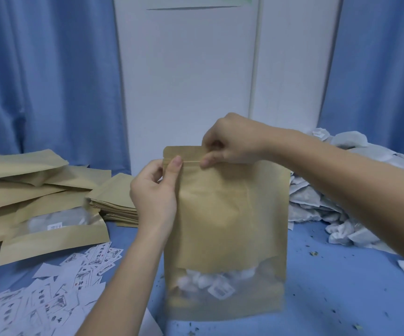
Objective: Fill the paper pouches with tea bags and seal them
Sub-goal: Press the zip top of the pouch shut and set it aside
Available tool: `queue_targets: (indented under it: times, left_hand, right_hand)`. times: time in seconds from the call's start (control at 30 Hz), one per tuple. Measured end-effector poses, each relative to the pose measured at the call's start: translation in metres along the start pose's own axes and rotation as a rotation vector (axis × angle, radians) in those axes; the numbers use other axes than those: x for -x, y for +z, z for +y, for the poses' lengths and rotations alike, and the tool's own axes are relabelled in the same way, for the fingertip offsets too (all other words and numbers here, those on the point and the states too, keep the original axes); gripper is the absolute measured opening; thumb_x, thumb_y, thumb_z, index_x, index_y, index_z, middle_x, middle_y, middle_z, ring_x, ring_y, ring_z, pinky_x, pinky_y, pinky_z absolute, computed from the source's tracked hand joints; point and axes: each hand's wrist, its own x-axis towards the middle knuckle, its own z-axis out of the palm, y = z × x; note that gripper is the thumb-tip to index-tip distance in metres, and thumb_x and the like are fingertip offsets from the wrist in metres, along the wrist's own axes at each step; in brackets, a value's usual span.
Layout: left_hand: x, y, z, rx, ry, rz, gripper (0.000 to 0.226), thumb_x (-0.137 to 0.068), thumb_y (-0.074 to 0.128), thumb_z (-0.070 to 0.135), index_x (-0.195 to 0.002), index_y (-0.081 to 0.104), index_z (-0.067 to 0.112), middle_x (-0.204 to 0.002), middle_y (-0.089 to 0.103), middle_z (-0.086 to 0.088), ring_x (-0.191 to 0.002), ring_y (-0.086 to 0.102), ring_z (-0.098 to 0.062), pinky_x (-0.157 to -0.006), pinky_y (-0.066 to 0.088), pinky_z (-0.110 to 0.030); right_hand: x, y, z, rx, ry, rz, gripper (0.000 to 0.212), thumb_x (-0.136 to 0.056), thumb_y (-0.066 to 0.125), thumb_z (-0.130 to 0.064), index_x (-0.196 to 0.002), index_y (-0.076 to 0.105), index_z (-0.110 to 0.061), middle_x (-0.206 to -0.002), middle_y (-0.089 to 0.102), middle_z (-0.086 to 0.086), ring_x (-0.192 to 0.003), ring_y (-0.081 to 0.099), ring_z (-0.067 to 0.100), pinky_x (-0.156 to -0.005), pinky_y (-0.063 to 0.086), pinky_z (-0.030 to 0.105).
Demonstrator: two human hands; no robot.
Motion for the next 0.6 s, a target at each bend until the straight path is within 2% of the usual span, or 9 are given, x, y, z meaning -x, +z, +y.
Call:
queue_targets:
  times: [0.07, 0.17, 0.2, 0.3, 0.4, 0.5, 0.6]
  left_hand:
    - [0.002, 0.000, -0.001, -0.010, 0.001, 0.018, 0.033, -0.087, 0.066, 0.028, -0.068, 0.057, 0.003, -0.070, 0.051, -0.005, -0.068, 0.044, -0.012, -0.066, 0.036, -0.031]
    - [0.001, -0.003, -0.002, -0.020, -0.020, 0.038, 0.026, -0.088, 0.065, 0.028, -0.063, 0.059, 0.025, -0.069, 0.057, 0.000, -0.067, 0.049, -0.009, -0.066, 0.040, -0.028]
    - [0.000, -0.005, -0.002, -0.024, -0.014, 0.035, 0.027, -0.088, 0.065, 0.028, -0.062, 0.059, 0.025, -0.068, 0.057, 0.002, -0.066, 0.049, -0.008, -0.066, 0.041, -0.026]
    - [-0.002, -0.004, -0.003, -0.047, 0.013, 0.017, 0.027, -0.087, 0.066, 0.028, -0.062, 0.057, 0.022, -0.069, 0.056, 0.000, -0.067, 0.048, -0.008, -0.065, 0.040, -0.024]
    - [-0.006, -0.008, -0.006, -0.045, 0.015, 0.046, 0.027, -0.088, 0.065, 0.026, -0.064, 0.058, 0.017, -0.067, 0.054, 0.000, -0.067, 0.046, -0.009, -0.065, 0.039, -0.026]
    - [-0.011, -0.016, -0.010, -0.021, 0.021, 0.052, 0.026, -0.088, 0.066, 0.025, -0.063, 0.058, 0.025, -0.061, 0.056, 0.013, -0.063, 0.048, -0.004, -0.064, 0.040, -0.019]
    - [-0.012, -0.014, -0.011, -0.030, 0.026, 0.048, 0.026, -0.087, 0.066, 0.024, -0.063, 0.058, 0.026, -0.063, 0.055, 0.008, -0.063, 0.048, -0.004, -0.063, 0.040, -0.018]
  right_hand:
    - [0.000, 0.000, -0.001, 0.018, -0.032, 0.018, 0.037, -0.081, 0.066, -0.045, -0.067, 0.054, -0.013, -0.054, 0.044, -0.005, -0.054, 0.040, 0.009, -0.052, 0.029, 0.023]
    - [0.006, -0.003, 0.007, -0.043, -0.054, -0.006, 0.034, -0.080, 0.068, -0.044, -0.072, 0.061, -0.011, -0.052, 0.046, -0.008, -0.052, 0.045, 0.002, -0.050, 0.031, 0.015]
    - [0.008, -0.002, 0.009, -0.051, -0.057, -0.010, 0.033, -0.080, 0.069, -0.041, -0.075, 0.063, -0.009, -0.053, 0.048, -0.008, -0.053, 0.046, 0.000, -0.051, 0.032, 0.014]
    - [0.009, 0.004, 0.013, -0.027, -0.053, 0.016, 0.036, -0.081, 0.068, -0.038, -0.080, 0.064, -0.003, -0.060, 0.053, 0.004, -0.054, 0.043, 0.008, -0.051, 0.028, 0.021]
    - [0.013, 0.003, 0.018, -0.021, -0.044, 0.025, 0.037, -0.081, 0.067, -0.044, -0.068, 0.057, -0.010, -0.052, 0.044, -0.005, -0.051, 0.040, 0.009, -0.051, 0.028, 0.018]
    - [0.020, 0.005, 0.025, -0.008, -0.028, 0.007, 0.034, -0.084, 0.063, -0.041, -0.068, 0.053, -0.013, -0.057, 0.048, -0.004, -0.054, 0.042, 0.007, -0.052, 0.030, 0.016]
    - [0.023, 0.014, 0.024, 0.045, -0.013, -0.035, 0.035, -0.092, 0.054, -0.037, -0.063, 0.039, -0.022, -0.064, 0.044, -0.007, -0.059, 0.039, 0.004, -0.056, 0.026, 0.027]
